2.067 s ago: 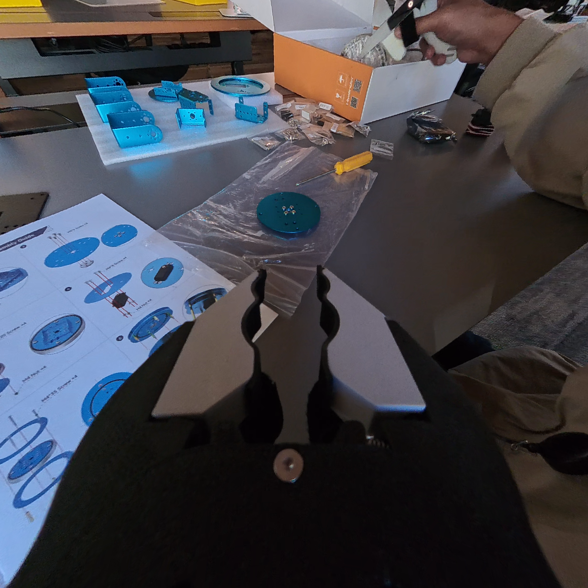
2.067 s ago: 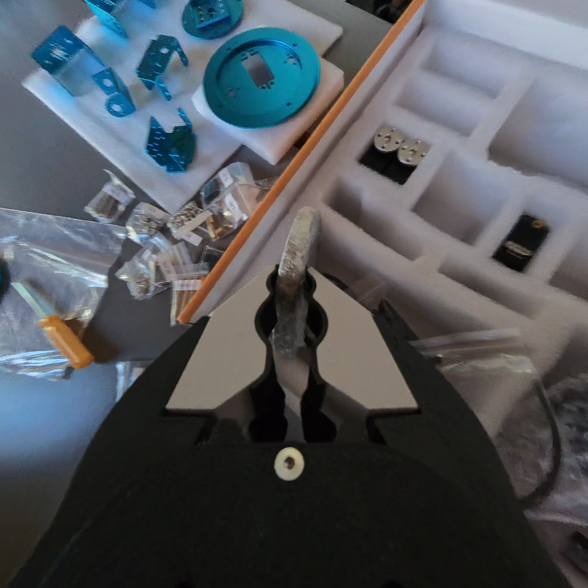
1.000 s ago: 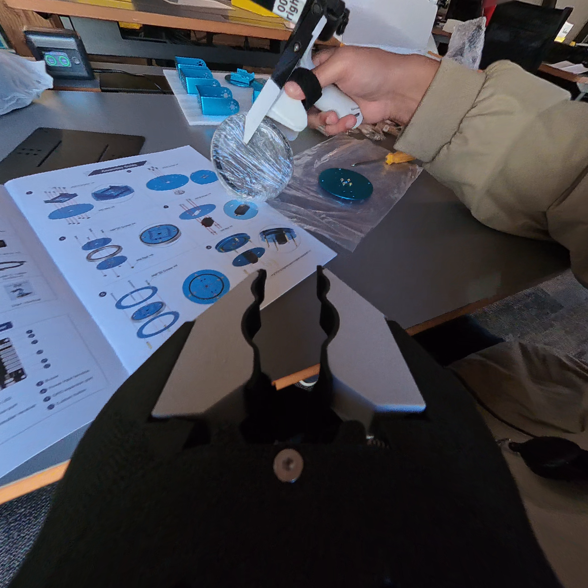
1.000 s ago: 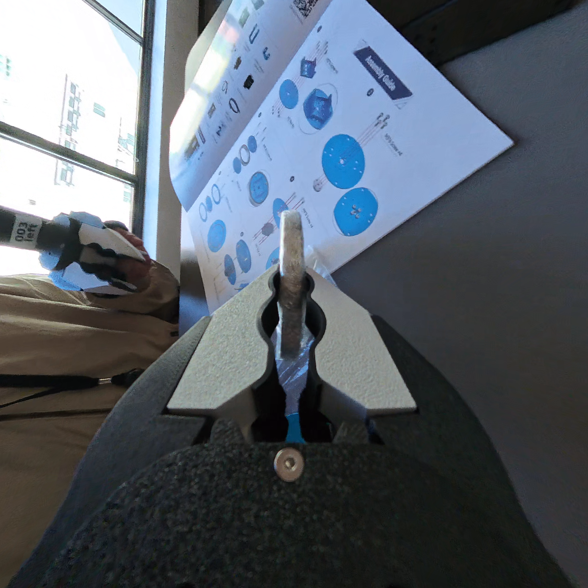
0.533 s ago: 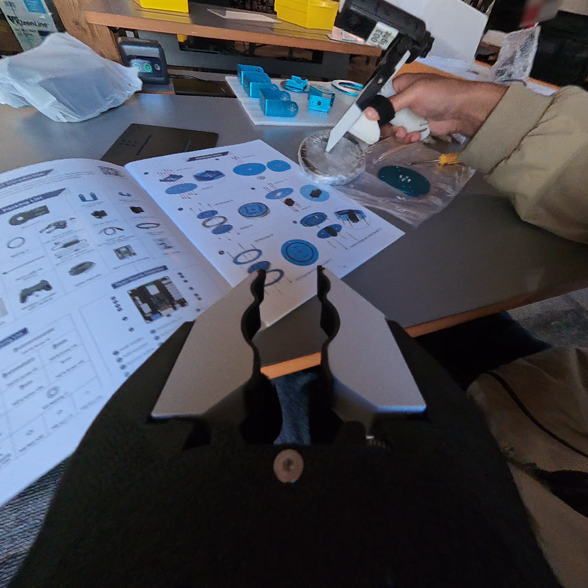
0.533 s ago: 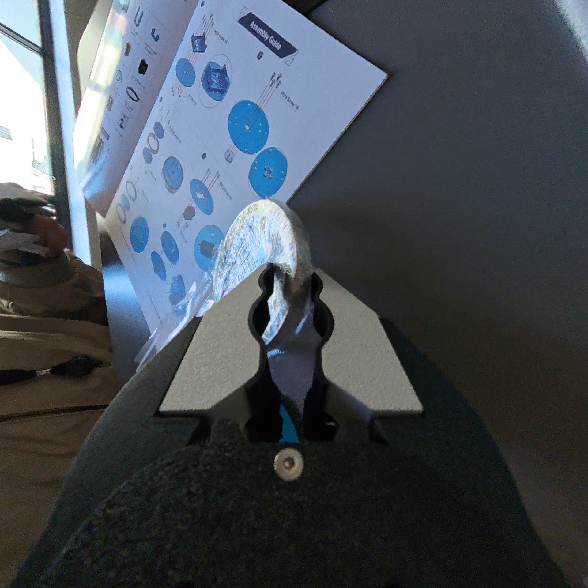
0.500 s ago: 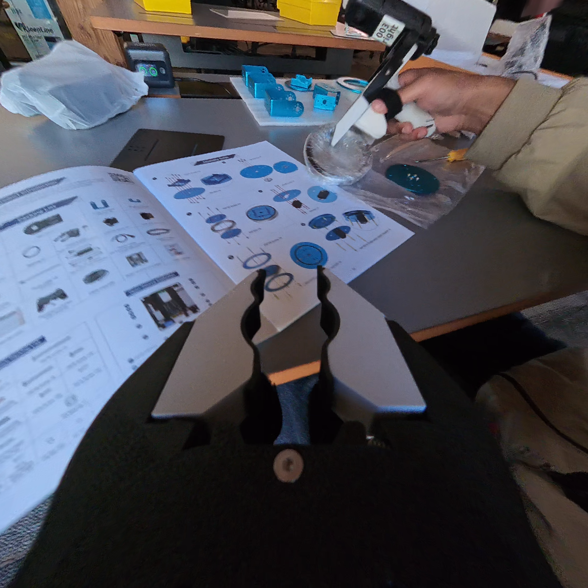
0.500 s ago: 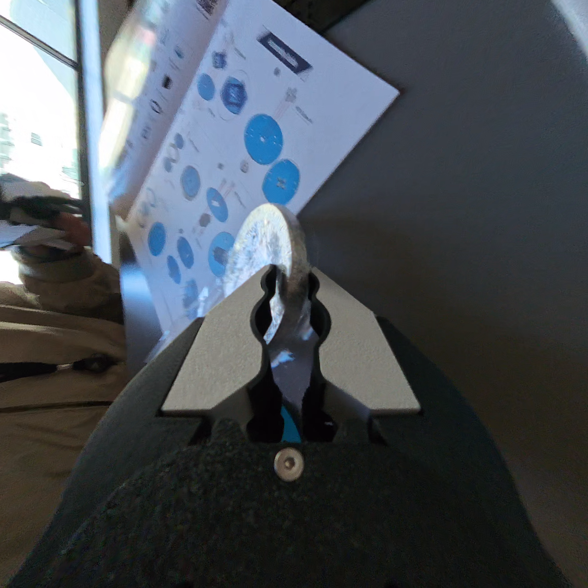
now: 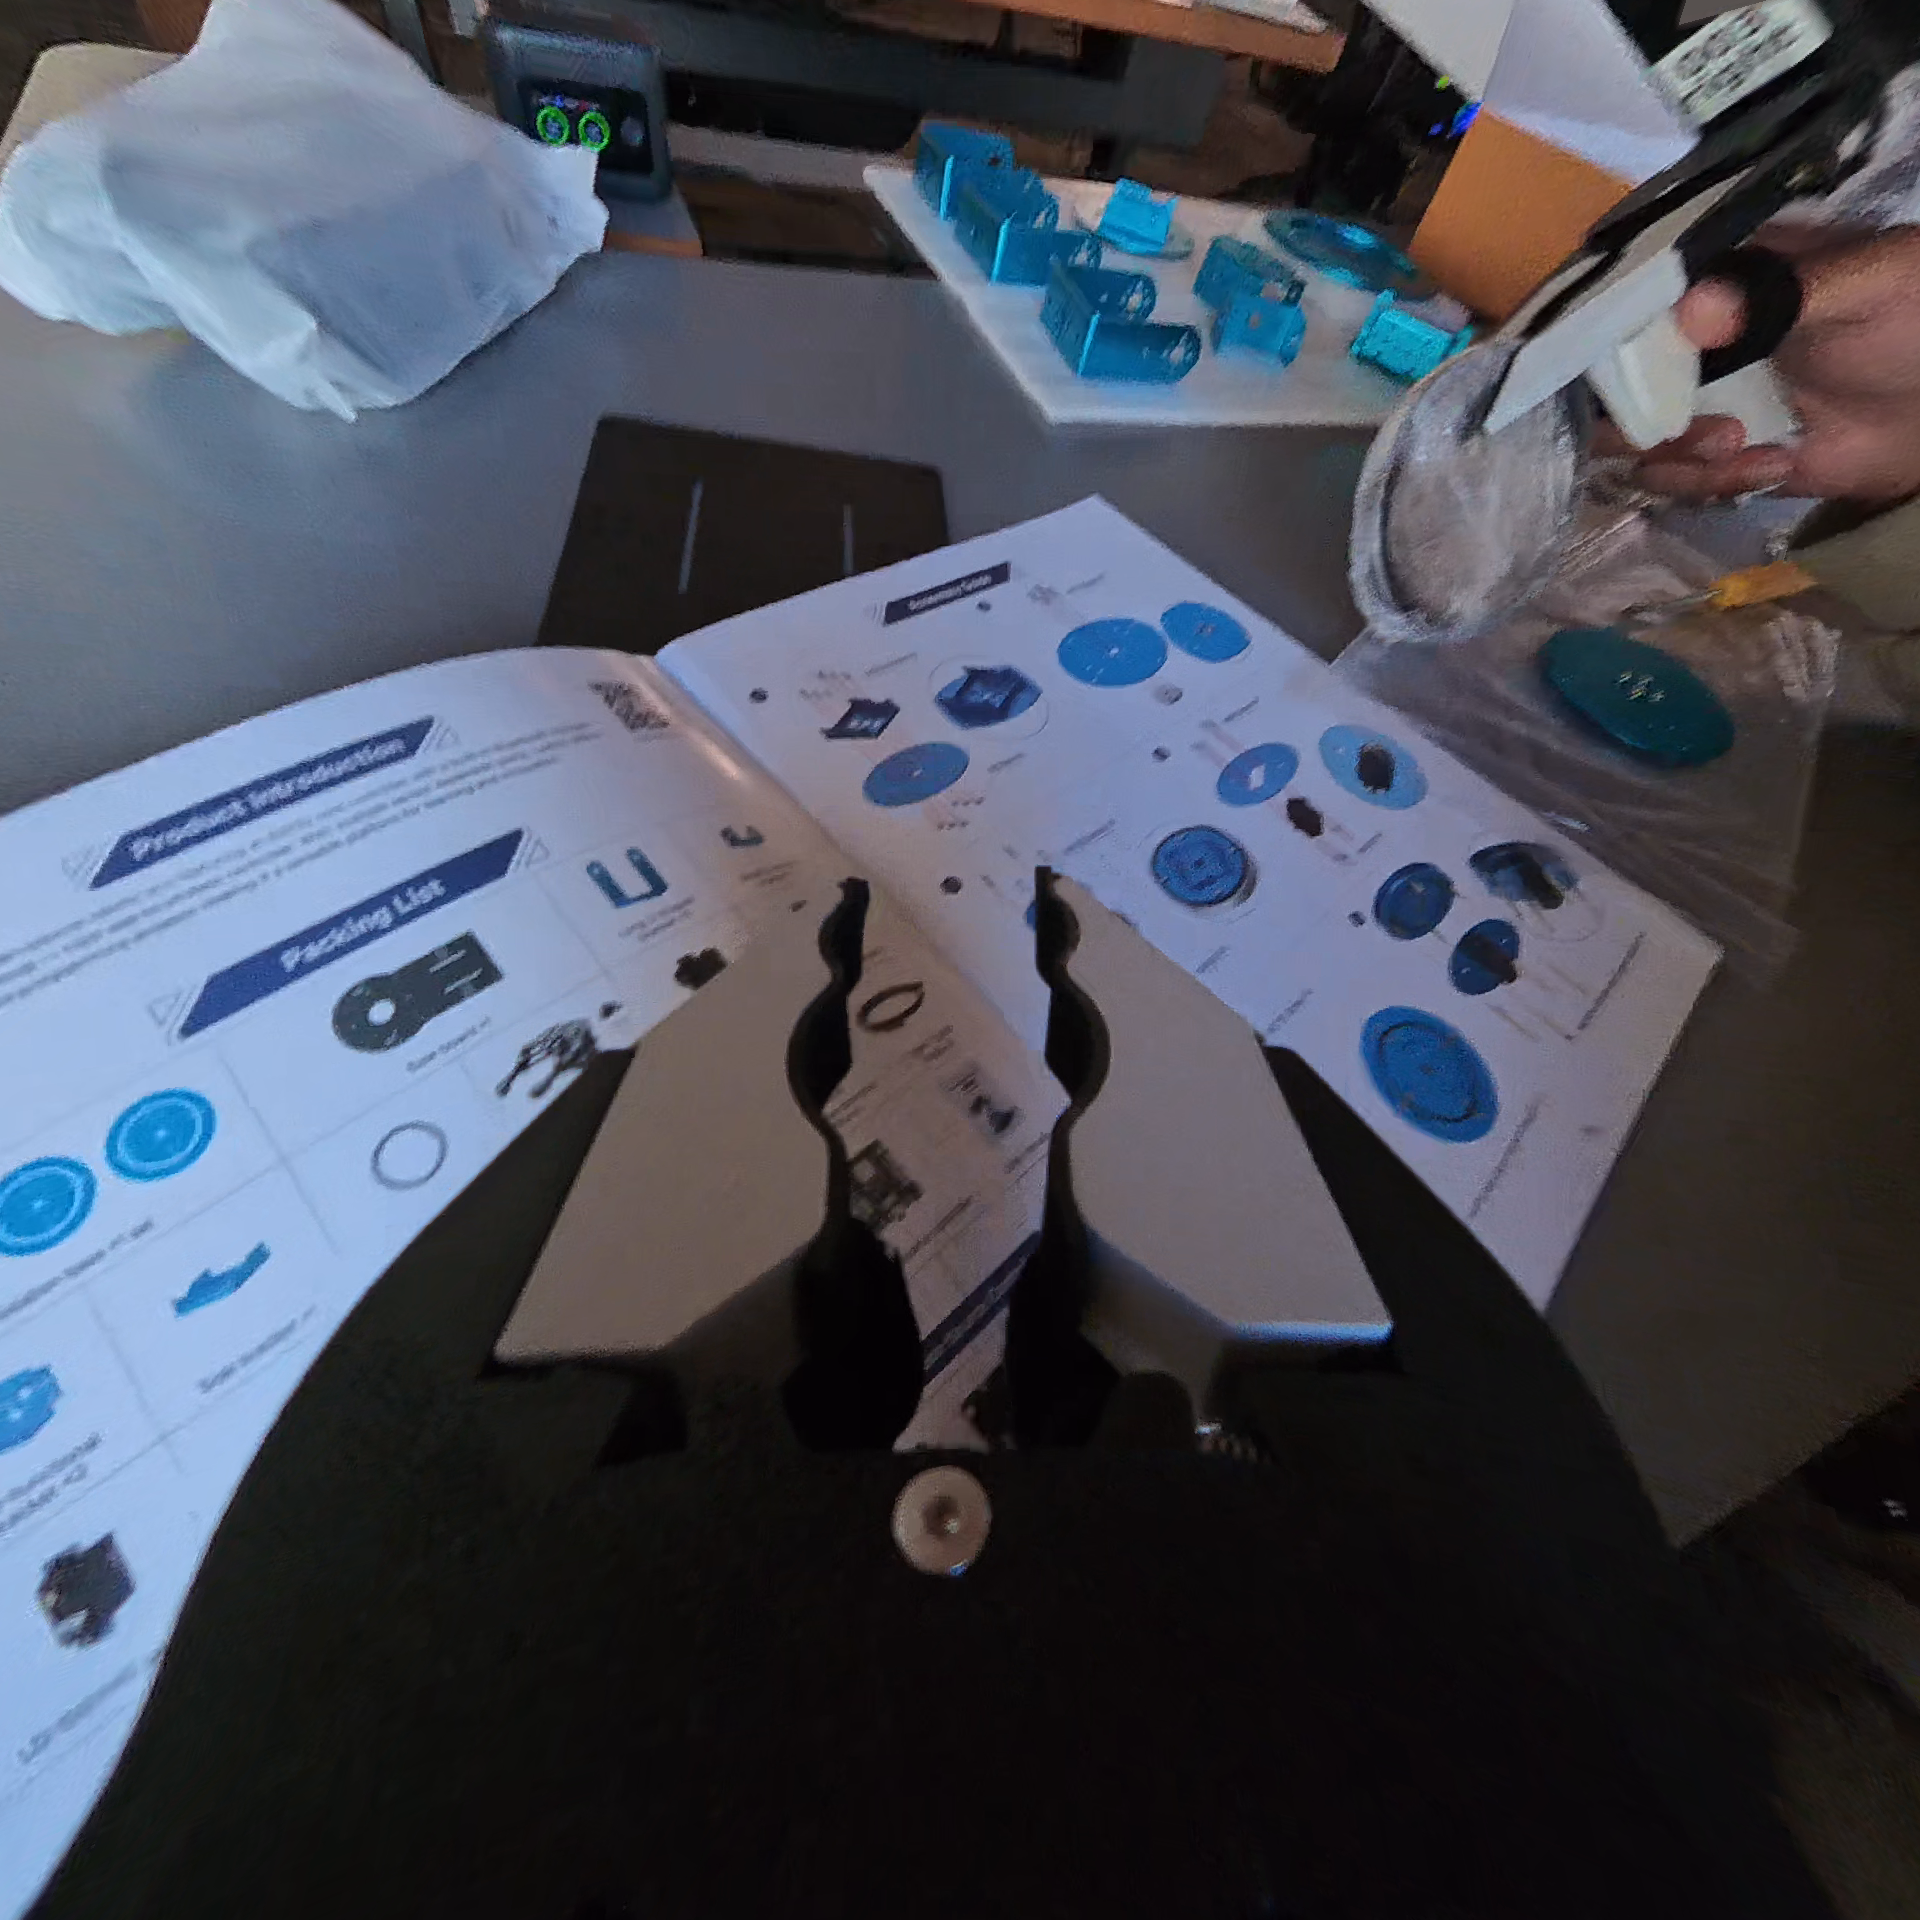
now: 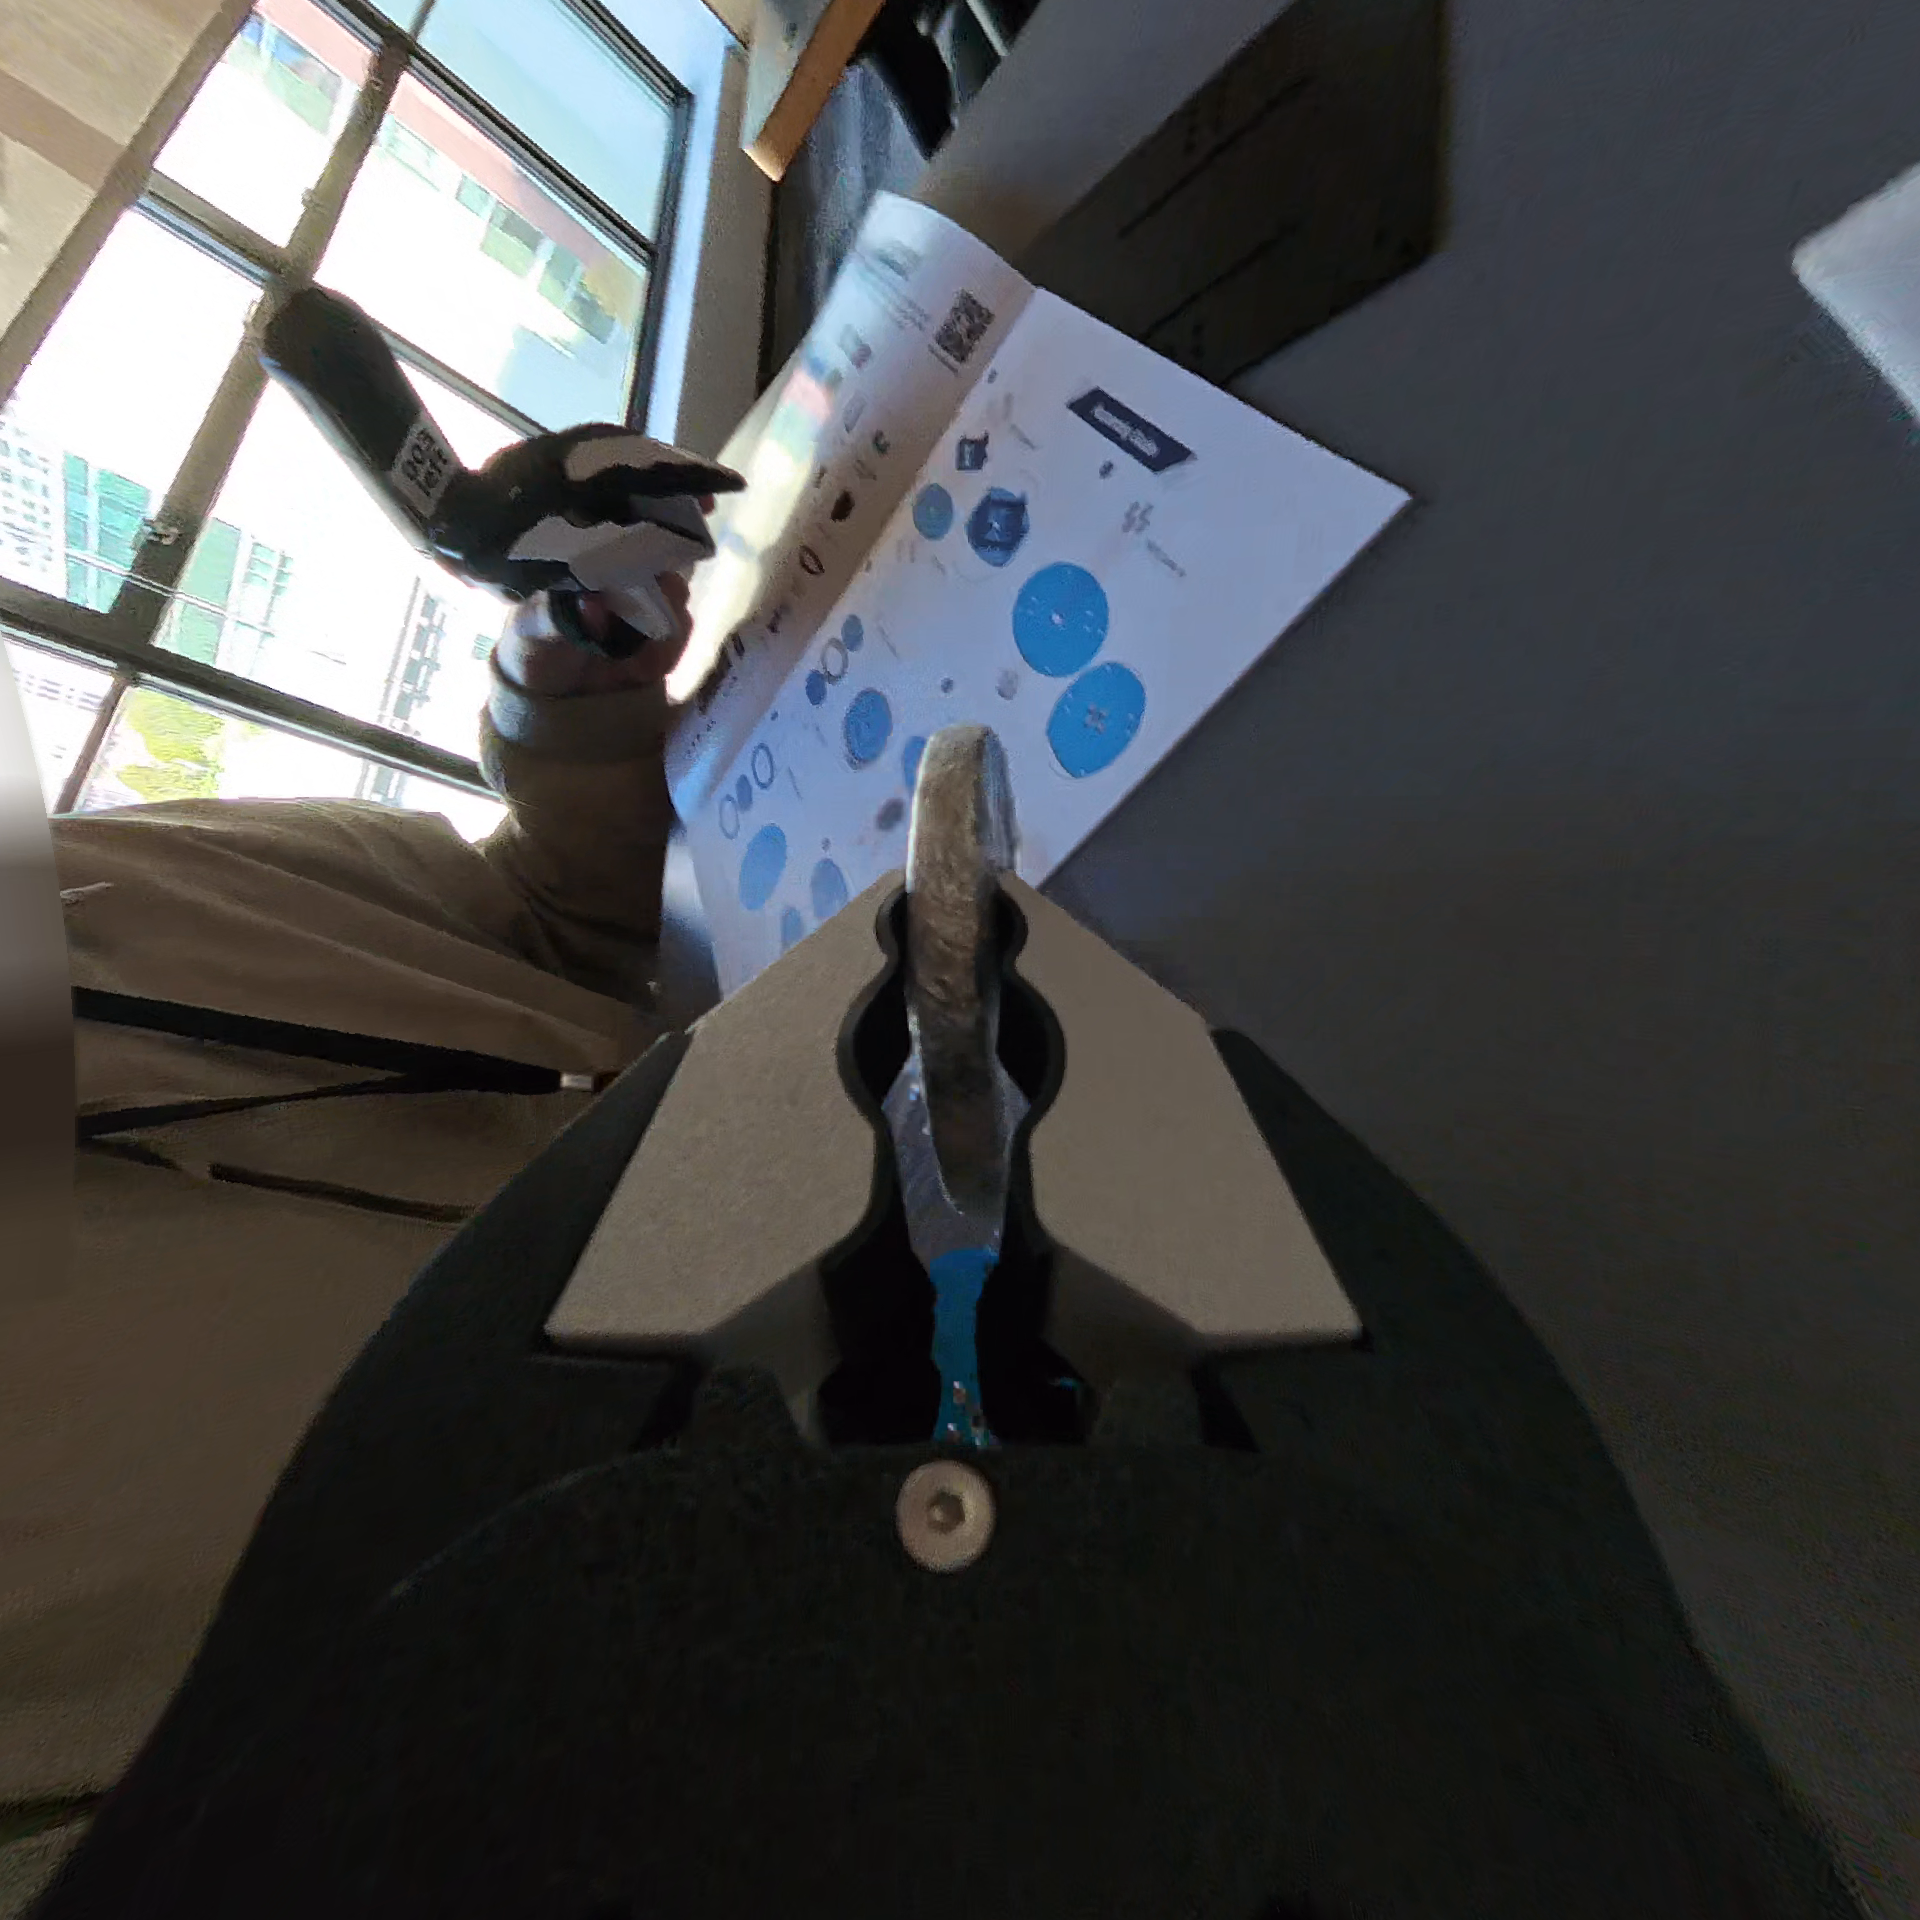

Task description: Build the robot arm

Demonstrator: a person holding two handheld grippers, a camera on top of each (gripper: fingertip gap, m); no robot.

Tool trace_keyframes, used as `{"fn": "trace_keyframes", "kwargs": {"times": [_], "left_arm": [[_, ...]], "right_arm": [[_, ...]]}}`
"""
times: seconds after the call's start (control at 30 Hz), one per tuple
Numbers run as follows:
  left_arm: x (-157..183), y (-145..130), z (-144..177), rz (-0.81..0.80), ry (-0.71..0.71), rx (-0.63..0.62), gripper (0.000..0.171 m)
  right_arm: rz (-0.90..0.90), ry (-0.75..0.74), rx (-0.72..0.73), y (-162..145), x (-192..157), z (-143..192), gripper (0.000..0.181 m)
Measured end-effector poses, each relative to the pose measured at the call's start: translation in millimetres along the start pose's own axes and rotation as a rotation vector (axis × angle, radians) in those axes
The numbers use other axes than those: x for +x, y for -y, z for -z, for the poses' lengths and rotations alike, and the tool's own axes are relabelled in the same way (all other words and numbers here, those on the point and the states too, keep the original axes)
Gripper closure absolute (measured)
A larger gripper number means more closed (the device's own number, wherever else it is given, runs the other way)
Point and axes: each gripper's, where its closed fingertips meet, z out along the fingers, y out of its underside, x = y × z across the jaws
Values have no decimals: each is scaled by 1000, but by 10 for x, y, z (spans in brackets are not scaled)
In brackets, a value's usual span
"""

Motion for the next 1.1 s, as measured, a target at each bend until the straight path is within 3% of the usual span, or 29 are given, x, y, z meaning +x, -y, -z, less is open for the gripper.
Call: {"fn": "trace_keyframes", "kwargs": {"times": [0.1, 0.3, 0.47, 0.57, 0.7, 0.8, 0.87, 0.97, 1.1], "left_arm": [[-181, -219, 31, -37, 107, -62, 138], [-450, -406, 198, -24, 190, -130, 137], [-454, -236, 242, -12, 161, -59, 137], [-191, -83, 232, -59, 113, -23, 137], [270, 0, 256, -107, 46, 17, 137], [656, 0, 255, -93, -28, 44, 137], [924, 0, 208, -63, -84, 57, 137], [1353, -74, -7, -50, -177, 7, 136], [1711, -178, -332, -100, -190, -90, 136]], "right_arm": [[-30, -53, 4, -51, 149, 45, 173], [-42, -38, 6, -19, 75, 119, 172], [-118, 51, -113, -207, -104, 18, 173], [-156, 120, -173, -351, -177, -203, 173], [-97, 28, -208, -408, 1, -379, 172], [36, -111, -282, -486, 223, -356, 160], [104, -120, -304, -490, 256, -332, 159], [207, -137, -329, -475, 300, -308, 157], [359, -171, -352, -427, 352, -319, 154]]}}
